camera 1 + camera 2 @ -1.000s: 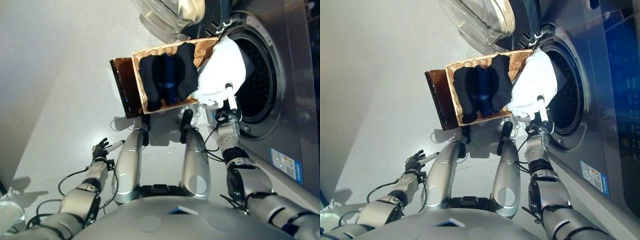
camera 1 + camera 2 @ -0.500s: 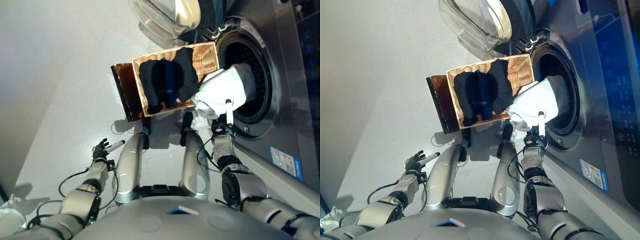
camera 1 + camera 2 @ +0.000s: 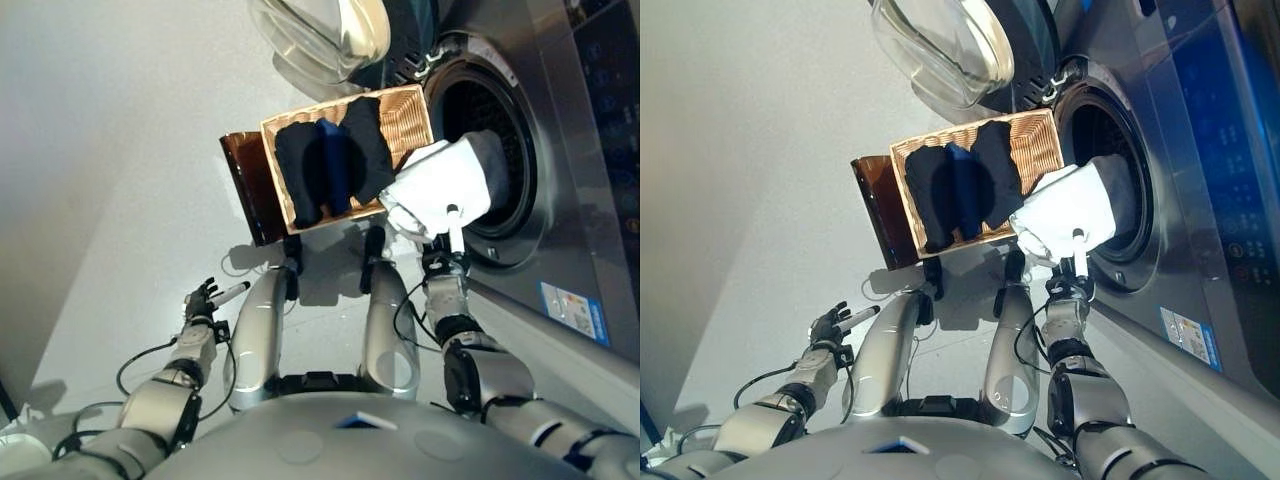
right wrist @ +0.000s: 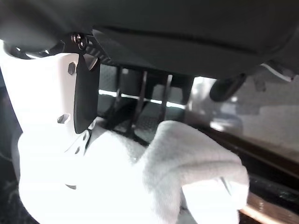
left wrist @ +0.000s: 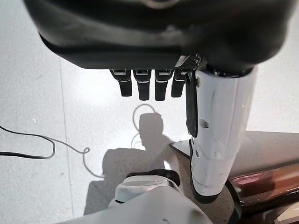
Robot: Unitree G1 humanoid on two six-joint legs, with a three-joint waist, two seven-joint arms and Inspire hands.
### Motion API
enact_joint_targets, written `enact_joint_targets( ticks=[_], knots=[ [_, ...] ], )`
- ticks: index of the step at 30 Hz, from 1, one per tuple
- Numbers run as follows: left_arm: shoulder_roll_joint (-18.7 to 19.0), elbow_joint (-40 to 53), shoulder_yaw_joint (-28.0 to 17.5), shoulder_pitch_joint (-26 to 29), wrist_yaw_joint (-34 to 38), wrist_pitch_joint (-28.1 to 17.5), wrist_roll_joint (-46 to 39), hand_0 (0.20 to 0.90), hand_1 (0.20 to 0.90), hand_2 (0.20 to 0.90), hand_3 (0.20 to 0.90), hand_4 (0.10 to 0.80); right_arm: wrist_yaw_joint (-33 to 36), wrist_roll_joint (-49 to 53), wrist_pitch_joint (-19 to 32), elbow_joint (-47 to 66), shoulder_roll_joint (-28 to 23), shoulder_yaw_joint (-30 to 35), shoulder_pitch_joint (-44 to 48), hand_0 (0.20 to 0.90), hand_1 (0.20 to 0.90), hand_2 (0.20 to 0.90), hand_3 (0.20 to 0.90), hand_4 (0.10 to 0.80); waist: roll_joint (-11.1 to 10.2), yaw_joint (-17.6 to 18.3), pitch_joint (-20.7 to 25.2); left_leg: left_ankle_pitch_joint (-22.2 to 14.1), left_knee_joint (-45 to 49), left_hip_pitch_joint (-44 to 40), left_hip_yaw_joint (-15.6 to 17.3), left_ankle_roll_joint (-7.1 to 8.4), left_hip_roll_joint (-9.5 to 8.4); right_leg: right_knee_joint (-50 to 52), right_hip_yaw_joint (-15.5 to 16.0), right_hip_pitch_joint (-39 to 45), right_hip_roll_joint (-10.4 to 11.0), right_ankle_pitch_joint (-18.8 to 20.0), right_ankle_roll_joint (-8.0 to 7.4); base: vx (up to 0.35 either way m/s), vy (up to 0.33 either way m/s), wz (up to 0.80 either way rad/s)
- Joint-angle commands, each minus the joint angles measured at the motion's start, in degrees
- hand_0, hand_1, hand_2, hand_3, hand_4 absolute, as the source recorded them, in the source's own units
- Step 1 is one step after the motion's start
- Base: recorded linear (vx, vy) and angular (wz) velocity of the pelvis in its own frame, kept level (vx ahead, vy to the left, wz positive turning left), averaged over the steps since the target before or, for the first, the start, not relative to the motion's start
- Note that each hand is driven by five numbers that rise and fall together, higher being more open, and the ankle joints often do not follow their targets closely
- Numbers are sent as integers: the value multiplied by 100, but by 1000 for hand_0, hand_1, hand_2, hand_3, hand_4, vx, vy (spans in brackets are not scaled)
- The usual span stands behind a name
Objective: Pick up the clothes and place them into the washing machine
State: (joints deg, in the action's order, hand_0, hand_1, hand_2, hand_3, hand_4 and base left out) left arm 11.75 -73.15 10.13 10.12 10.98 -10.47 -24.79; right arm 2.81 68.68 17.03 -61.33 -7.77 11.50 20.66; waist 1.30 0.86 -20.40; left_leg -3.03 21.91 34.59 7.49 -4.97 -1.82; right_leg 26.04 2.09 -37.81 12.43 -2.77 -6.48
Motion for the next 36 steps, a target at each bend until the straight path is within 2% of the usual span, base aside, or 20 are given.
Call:
enact_joint_targets(
  ticks=[1, 7, 12, 13, 23, 36],
  knots=[
    [-164, -143, 123, -460, 102, -90, -164, 900, 900, 900, 900, 800, 160, 475, 845, 866, -248, 502, -145, 200, 200, 200, 200, 300, 199, 49, 114, -28, -41, 140, -103, 447, 63, -306, -12, 70, -61, 150, 210, 0, 0, 0],
    [-134, -123, 171, -503, 104, -55, -174, 900, 900, 900, 900, 800, 447, 704, 1081, 846, -607, 899, 280, 200, 200, 200, 200, 300, 289, -6, 184, -120, 126, 166, -146, 458, 62, -100, -2, 53, -86, -6, 240, 6, -4, 0],
    [-57, -151, 153, -482, 81, -8, -47, 900, 900, 900, 900, 800, 620, 212, 874, 742, -1057, 679, 458, 200, 200, 200, 200, 300, 291, -47, 180, -214, 417, 352, -151, 468, 125, 188, -27, -147, -131, -131, 305, 6, -49, 0],
    [-46, -166, 146, -498, 71, 0, -26, 900, 900, 900, 900, 800, 623, 167, 867, 789, -1060, 650, 454, 200, 200, 200, 200, 300, 291, -58, 212, -382, 465, 321, -196, 502, 133, 263, -63, -134, -154, -308, 279, 76, -62, 0],
    [1, -209, 127, -598, 63, 55, -89, 900, 900, 900, 900, 800, 690, 438, 976, 912, -907, 700, 632, 200, 200, 200, 200, 300, 311, -86, 246, -557, 990, 660, -226, 518, 241, 795, -76, -470, -223, -563, 387, 4, -27, -2],
    [45, -272, 189, -561, 121, 148, -97, 900, 900, 900, 900, 800, 918, 894, 1165, 557, -1125, 823, 1392, 200, 200, 200, 200, 300, 298, -176, 299, -907, 1953, 1210, -270, 482, 340, 1681, -117, -1015, -272, -885, 513, -9, -6, 1]
  ],
)
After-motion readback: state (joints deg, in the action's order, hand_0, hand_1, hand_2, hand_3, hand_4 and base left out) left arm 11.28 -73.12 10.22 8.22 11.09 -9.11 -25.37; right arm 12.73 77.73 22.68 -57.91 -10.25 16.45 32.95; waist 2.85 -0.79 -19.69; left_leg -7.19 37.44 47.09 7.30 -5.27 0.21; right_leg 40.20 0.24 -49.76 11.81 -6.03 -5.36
